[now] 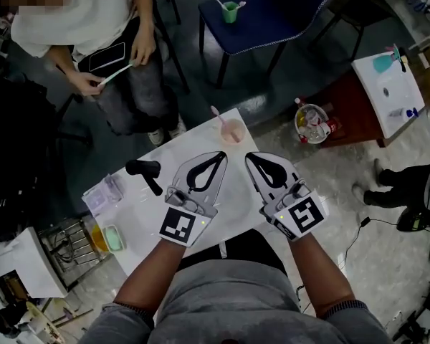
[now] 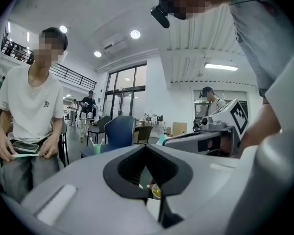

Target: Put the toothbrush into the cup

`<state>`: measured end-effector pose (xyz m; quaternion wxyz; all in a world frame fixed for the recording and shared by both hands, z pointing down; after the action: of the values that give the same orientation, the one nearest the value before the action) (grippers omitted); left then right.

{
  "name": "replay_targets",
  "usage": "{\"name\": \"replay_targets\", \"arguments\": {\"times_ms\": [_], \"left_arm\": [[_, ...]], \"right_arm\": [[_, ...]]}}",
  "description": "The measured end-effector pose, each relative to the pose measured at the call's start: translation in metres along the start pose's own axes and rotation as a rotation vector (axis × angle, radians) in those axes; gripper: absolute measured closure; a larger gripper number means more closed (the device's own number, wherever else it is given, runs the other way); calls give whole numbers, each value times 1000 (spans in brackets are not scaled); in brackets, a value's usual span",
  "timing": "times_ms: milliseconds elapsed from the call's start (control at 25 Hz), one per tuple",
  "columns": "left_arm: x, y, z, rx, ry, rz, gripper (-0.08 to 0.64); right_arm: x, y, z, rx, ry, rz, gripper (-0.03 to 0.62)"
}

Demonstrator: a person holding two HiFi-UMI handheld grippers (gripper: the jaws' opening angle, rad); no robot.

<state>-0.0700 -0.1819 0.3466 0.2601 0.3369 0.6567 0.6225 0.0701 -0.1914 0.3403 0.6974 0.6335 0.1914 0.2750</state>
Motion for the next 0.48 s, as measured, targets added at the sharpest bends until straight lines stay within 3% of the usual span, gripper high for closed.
{"name": "replay_targets", "arguments": {"times_ms": [480], "left_arm": [[37,-39,37,10,55,-22,552]], "right_arm": [[22,-37,-45,22,-58,-19,584]]}}
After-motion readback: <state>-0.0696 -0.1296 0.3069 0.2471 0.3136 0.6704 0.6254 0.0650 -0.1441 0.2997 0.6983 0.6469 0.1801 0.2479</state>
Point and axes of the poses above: the fingertips, and each gripper's own axes: x backward along the fingers, z to its right, y out of its underside, the point moved 7 cm from there along x, backward along the fingers, and after that the axes turned 12 degrees about z, right-handed, at the moved point
